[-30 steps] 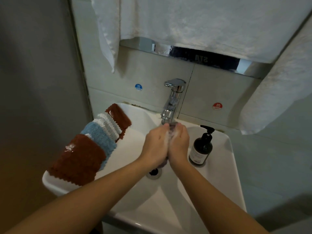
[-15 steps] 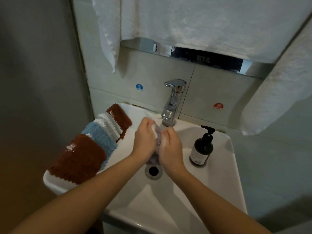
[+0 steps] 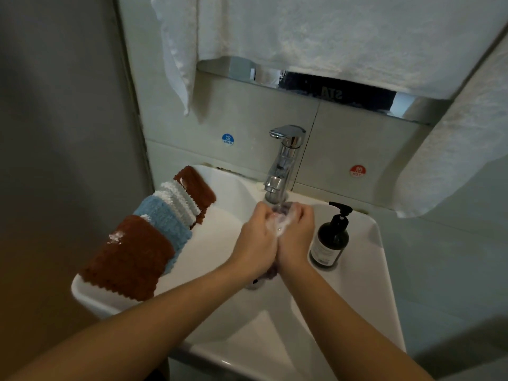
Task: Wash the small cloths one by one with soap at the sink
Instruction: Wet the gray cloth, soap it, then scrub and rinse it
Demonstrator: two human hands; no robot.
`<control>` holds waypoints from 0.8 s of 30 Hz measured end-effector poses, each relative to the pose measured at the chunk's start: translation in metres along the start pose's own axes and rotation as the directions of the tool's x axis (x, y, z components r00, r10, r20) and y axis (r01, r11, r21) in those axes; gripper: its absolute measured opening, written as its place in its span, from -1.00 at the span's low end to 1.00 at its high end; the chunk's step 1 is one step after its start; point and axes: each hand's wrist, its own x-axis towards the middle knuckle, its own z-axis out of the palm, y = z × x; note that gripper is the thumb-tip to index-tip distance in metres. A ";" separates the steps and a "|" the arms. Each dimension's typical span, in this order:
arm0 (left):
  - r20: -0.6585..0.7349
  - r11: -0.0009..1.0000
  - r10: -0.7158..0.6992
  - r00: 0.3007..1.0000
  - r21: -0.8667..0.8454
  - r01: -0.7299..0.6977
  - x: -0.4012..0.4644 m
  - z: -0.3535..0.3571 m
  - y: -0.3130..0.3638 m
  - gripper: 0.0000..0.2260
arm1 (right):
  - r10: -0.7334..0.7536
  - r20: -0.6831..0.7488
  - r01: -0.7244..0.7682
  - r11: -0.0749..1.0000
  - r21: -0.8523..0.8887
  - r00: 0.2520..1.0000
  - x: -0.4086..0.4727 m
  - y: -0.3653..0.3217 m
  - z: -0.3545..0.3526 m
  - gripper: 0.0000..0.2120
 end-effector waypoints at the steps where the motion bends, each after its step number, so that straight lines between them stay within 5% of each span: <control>1: -0.028 1.000 0.015 0.999 -0.002 -0.016 0.003 0.001 -0.002 -0.90 | 0.057 0.030 -0.056 0.998 -0.014 0.998 -0.003 0.004 0.000 -0.90; 3: -0.166 1.000 -0.003 0.986 0.013 0.005 0.018 -0.008 -0.008 -0.87 | 0.028 0.217 0.025 0.971 -0.237 0.976 -0.017 0.016 0.001 -0.89; 5: -0.254 0.997 -0.037 0.966 0.050 0.051 0.024 -0.020 -0.016 -0.87 | -0.073 0.388 0.184 0.949 -0.256 0.919 -0.026 0.018 0.001 -0.80; 7: -0.169 0.992 -0.004 0.986 0.126 0.025 0.015 -0.019 -0.015 -0.91 | -0.138 0.305 0.177 0.979 -0.104 0.942 -0.015 0.005 0.002 -0.78; 10: -0.026 0.999 0.044 0.999 0.028 -0.044 0.001 -0.003 -0.001 -0.88 | -0.020 0.019 0.021 1.000 -0.012 1.000 0.003 -0.002 0.005 -0.83; 13: -0.221 0.997 0.058 0.974 0.063 -0.046 0.023 -0.011 0.000 -0.87 | 0.006 0.258 0.088 0.932 -0.352 0.966 -0.018 0.010 0.003 -0.80; 16: -0.302 0.994 0.005 0.953 0.104 0.028 0.033 -0.021 -0.005 -0.87 | -0.123 0.397 0.225 0.949 -0.223 0.910 -0.025 0.000 -0.002 -0.73; 18: -0.170 0.996 0.004 0.985 0.093 0.012 0.022 -0.012 -0.002 -0.89 | -0.160 0.189 0.171 0.984 -0.047 0.969 -0.011 -0.009 -0.001 -0.76; 20: -0.023 0.998 0.043 0.999 0.047 -0.041 0.007 0.002 0.000 -0.89 | 0.035 -0.058 -0.031 0.997 0.070 0.998 0.006 -0.003 0.003 -0.82; 22: -0.041 0.994 0.106 0.994 0.019 -0.106 0.008 0.005 -0.001 -0.87 | 0.257 -0.026 -0.256 0.966 0.030 0.966 0.002 0.012 0.006 -0.82; 24: -0.209 0.996 0.084 0.974 0.025 -0.081 0.021 -0.002 -0.004 -0.86 | 0.315 0.192 -0.279 0.941 -0.192 0.929 -0.017 0.019 0.006 -0.76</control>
